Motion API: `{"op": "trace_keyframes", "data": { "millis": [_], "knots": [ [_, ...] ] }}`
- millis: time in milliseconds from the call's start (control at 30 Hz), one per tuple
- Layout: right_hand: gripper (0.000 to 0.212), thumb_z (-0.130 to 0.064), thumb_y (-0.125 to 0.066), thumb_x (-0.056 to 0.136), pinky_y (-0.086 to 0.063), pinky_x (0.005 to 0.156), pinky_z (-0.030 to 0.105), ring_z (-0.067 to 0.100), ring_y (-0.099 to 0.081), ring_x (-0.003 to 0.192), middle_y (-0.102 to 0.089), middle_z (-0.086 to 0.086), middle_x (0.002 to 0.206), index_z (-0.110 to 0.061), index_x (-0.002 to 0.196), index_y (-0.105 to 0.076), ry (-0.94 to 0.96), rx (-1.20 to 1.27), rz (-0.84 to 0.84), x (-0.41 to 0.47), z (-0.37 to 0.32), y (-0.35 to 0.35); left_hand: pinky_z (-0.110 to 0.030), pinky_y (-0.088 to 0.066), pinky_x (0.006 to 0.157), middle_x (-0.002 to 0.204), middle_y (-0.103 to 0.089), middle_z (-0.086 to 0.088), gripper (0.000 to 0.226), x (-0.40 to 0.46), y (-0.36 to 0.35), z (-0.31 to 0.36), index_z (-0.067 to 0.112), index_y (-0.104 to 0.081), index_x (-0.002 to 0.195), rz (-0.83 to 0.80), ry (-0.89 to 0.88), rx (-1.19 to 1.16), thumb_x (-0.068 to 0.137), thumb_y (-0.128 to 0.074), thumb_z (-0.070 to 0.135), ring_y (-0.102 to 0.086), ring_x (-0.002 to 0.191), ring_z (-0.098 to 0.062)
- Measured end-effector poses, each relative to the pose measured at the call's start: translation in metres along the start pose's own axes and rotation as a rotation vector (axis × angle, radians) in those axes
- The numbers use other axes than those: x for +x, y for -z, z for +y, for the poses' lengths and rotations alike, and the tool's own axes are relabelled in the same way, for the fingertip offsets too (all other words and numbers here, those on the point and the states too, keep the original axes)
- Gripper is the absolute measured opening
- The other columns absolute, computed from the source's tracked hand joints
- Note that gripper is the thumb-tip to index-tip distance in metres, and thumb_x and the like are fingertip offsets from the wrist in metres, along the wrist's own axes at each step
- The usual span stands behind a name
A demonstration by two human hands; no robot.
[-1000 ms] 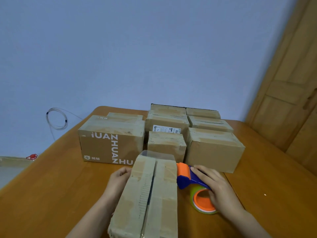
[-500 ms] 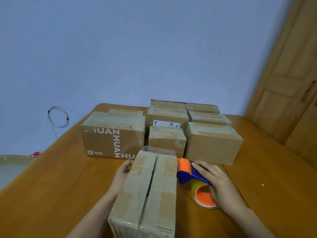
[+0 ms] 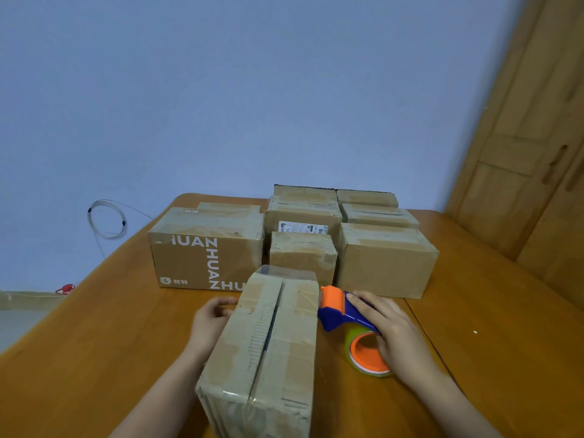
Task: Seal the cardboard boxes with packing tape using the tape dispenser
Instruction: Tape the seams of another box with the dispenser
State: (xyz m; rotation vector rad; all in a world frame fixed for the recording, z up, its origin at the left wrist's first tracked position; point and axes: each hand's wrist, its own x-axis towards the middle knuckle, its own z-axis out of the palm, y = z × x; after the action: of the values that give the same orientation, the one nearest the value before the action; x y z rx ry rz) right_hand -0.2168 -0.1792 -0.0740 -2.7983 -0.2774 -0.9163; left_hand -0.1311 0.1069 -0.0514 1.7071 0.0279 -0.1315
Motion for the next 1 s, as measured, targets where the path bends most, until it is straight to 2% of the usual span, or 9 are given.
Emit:
{"op": "trace_keyframes", "data": {
  "millis": [133,233,333,533,667,767,800,900,1000],
  "knots": [
    [0.098,0.011,-0.085,0.053,-0.055,0.072,0.029,0.020,-0.058,0.106,-0.059,-0.002,0.127,-0.026,0.136,-0.048,-0.055,-0.027,-0.034,-0.001,0.001,-0.001,-0.020,-0.050,0.050,0.063,-0.070,-0.002,0.022,-0.004,0.009,0.009,0.005,-0.066,0.102,0.082,-0.015,-0.160,0.084,-0.064,-0.007,-0.067,0.057,-0.009],
    [0.097,0.012,-0.086,0.048,-0.056,0.070,0.030,0.023,-0.063,0.101,-0.061,0.000,0.123,-0.022,0.133,-0.052,-0.056,-0.024,-0.048,-0.003,-0.005,0.003,-0.024,-0.053,0.060,0.074,-0.074,-0.006,0.015,-0.011,0.011,0.022,0.007,-0.070,0.097,0.069,-0.064,-0.193,0.084,-0.067,-0.001,-0.071,0.072,-0.018],
    [0.095,0.011,-0.086,0.046,-0.055,0.070,0.030,0.022,-0.064,0.099,-0.063,0.000,0.121,-0.021,0.131,-0.056,-0.075,-0.049,-0.063,-0.004,-0.011,0.007,-0.028,-0.053,0.067,0.077,-0.075,-0.006,0.016,-0.011,0.017,0.035,0.005,-0.070,0.102,0.041,-0.109,-0.161,0.088,-0.063,0.000,-0.070,0.073,-0.017],
    [0.095,0.011,-0.087,0.043,-0.057,0.069,0.034,0.024,-0.065,0.096,-0.064,0.002,0.118,-0.019,0.129,-0.057,-0.095,-0.085,-0.031,-0.010,-0.023,0.010,-0.025,-0.053,0.070,0.091,-0.071,-0.007,0.013,-0.019,0.022,0.086,0.019,-0.061,0.104,-0.208,-0.129,0.230,0.099,-0.052,0.028,-0.067,0.084,-0.019],
    [0.100,0.005,-0.090,0.037,-0.056,0.065,0.032,0.022,-0.063,0.093,-0.062,0.001,0.116,-0.019,0.128,-0.056,-0.132,-0.114,-0.024,-0.018,-0.045,0.006,-0.030,-0.038,0.072,0.086,-0.052,-0.005,0.033,-0.022,0.011,0.107,0.016,-0.054,0.095,-0.317,-0.172,0.587,0.093,-0.054,0.049,-0.048,0.079,-0.020],
    [0.100,0.003,-0.091,0.031,-0.053,0.060,0.032,0.023,-0.064,0.088,-0.063,0.003,0.112,-0.017,0.124,-0.061,-0.185,-0.138,0.004,-0.026,-0.070,0.004,-0.027,-0.036,0.078,0.090,-0.051,0.006,0.023,-0.028,-0.006,0.111,0.023,-0.051,0.095,-0.324,-0.248,0.727,0.092,-0.056,0.045,-0.046,0.089,-0.015],
    [0.099,0.001,-0.092,0.029,-0.053,0.059,0.033,0.024,-0.064,0.087,-0.064,0.004,0.111,-0.015,0.122,-0.063,-0.206,-0.147,0.008,-0.029,-0.078,0.004,-0.026,-0.038,0.082,0.099,-0.052,0.010,0.027,-0.030,-0.012,0.111,0.024,-0.050,0.105,-0.333,-0.265,0.775,0.091,-0.058,0.046,-0.047,0.096,-0.014],
    [0.095,-0.006,-0.095,0.029,-0.053,0.059,0.036,0.027,-0.065,0.087,-0.066,0.008,0.109,-0.011,0.119,-0.065,-0.258,-0.181,0.003,-0.033,-0.096,0.006,-0.043,-0.039,0.104,0.145,-0.038,-0.010,0.090,-0.027,-0.027,0.103,0.014,-0.033,0.144,-0.303,-0.263,0.999,0.077,-0.063,0.065,-0.036,0.132,-0.031],
    [0.090,-0.013,-0.095,0.034,-0.053,0.058,0.036,0.028,-0.065,0.086,-0.066,0.009,0.109,-0.010,0.119,-0.064,-0.276,-0.187,-0.013,-0.032,-0.102,0.009,-0.051,-0.028,0.109,0.155,-0.010,-0.017,0.104,-0.027,-0.039,0.097,0.016,-0.020,0.150,-0.219,-0.199,1.058,0.073,-0.066,0.068,-0.016,0.141,-0.043]
  ]
}}
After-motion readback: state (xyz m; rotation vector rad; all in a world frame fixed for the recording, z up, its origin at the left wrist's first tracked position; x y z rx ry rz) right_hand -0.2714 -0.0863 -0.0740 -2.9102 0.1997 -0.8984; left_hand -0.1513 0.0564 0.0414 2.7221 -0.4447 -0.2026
